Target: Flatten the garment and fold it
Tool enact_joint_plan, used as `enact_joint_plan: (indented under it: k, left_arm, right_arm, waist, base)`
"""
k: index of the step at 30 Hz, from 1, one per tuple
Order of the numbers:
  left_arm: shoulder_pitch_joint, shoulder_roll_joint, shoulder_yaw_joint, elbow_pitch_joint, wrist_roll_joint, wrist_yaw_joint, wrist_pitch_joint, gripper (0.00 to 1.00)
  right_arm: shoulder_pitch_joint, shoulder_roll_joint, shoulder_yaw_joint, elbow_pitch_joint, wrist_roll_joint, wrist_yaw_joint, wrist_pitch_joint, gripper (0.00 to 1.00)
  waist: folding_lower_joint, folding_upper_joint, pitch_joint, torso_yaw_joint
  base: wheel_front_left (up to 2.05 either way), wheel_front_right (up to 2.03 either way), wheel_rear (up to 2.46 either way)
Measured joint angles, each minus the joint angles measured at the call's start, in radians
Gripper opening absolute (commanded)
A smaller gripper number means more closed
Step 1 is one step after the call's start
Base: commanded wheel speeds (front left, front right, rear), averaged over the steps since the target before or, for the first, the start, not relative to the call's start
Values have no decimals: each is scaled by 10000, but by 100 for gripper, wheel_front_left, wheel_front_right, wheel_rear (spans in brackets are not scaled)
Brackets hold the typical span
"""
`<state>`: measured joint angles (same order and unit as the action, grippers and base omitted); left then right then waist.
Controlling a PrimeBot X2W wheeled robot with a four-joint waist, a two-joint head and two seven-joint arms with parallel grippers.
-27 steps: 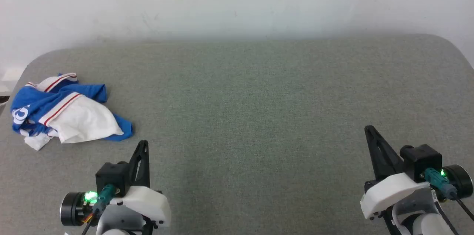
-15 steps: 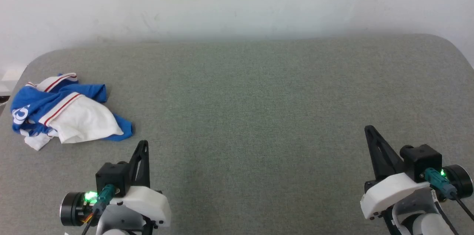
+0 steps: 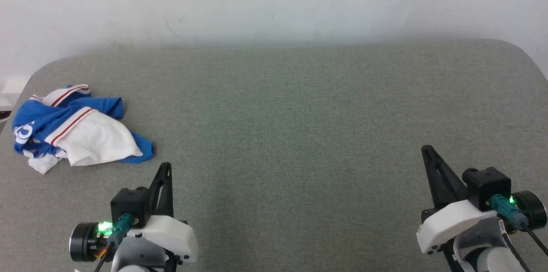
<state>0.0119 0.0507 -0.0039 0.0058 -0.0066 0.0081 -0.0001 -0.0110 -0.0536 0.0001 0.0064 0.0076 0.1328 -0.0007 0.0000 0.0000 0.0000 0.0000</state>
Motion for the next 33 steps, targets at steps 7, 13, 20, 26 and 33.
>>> enact_joint_plan:
  k: [7,13,20,26,33]
  left_arm:
    - [0,0,0,0,0,0,0,0]
    - [0,0,0,0,0,0,0,0]
    - [0,0,0,0,0,0,0,0]
    - [0,0,0,0,0,0,0,0]
    - [4,0,-6,6,-2,4,0,100]
  right_arm:
    - [0,0,0,0,0,0,0,0]
    - [0,0,0,0,0,0,0,0]
    - [0,0,0,0,0,0,0,0]
    - [0,0,0,0,0,0,0,0]
    - [-3,-4,0,10,4,0,0,100]
  waist:
    - [0,0,0,0]
    - [0,0,0,0]
    - [0,0,0,0]
    - [0,0,0,0]
    - [0,0,0,0]
  base:
    - [0,0,0]
    - [0,0,0]
    - [0,0,0]
    - [0,0,0]
    - [0,0,0]
